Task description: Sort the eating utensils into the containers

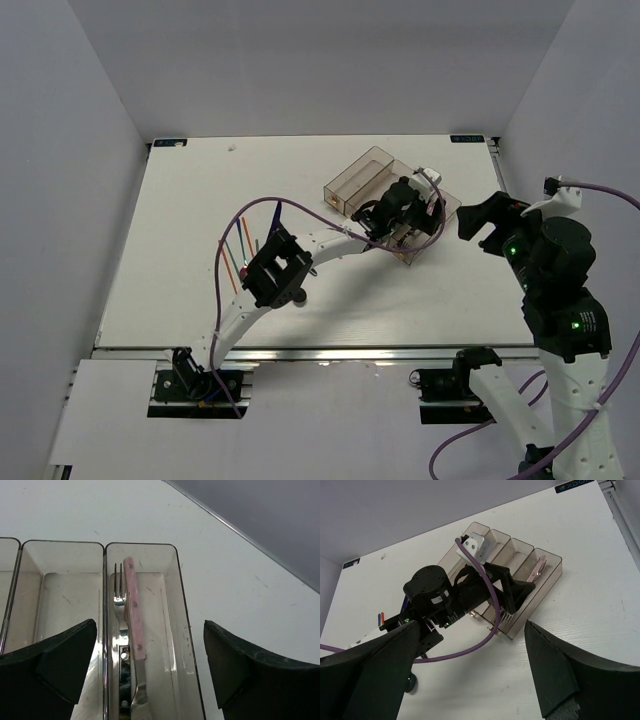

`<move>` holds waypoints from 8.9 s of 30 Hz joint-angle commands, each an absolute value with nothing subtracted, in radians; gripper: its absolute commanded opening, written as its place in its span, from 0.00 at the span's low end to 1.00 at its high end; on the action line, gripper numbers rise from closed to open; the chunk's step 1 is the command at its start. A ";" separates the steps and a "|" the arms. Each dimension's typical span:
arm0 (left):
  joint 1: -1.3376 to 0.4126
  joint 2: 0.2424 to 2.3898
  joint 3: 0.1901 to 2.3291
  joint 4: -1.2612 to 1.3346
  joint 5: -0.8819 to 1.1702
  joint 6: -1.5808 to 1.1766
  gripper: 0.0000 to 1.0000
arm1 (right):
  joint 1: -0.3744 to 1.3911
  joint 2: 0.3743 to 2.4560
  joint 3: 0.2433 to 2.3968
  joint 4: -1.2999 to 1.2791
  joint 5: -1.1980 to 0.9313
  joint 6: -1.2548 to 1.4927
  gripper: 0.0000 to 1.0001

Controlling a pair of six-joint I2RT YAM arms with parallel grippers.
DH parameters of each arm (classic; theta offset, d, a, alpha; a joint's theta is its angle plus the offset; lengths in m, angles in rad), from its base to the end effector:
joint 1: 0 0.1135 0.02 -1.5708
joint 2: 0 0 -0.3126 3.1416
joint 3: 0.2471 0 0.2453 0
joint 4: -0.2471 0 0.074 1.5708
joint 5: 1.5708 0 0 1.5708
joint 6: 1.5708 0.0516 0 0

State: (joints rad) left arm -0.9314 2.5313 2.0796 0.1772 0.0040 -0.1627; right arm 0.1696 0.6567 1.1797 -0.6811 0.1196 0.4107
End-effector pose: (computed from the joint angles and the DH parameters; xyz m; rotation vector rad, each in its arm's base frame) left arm 0.3801 -0.5115 0.2088 0.7210 1.7748 -0.7579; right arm 0.0722 0.0061 0.4554 0.2969 1.7131 0.3242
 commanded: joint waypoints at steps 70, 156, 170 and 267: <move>-0.676 0.729 0.842 -0.732 -0.894 -0.552 0.98 | 0.874 2.009 1.519 -0.481 0.080 0.333 0.00; -0.408 1.954 1.471 -0.675 -0.253 -0.419 0.62 | 0.379 1.129 0.966 -0.350 -0.112 0.439 0.89; -0.390 1.985 1.450 -0.650 -0.190 -0.383 0.48 | 0.429 1.100 0.997 -0.376 -0.077 0.440 0.89; -0.769 2.212 1.773 0.216 0.233 -0.319 0.38 | 0.485 0.824 1.166 -0.652 0.428 0.405 0.89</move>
State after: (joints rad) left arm -0.7677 2.3314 1.7763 0.1379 0.2180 -0.3161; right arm 0.4862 0.8288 1.1568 -0.6823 0.4244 0.4183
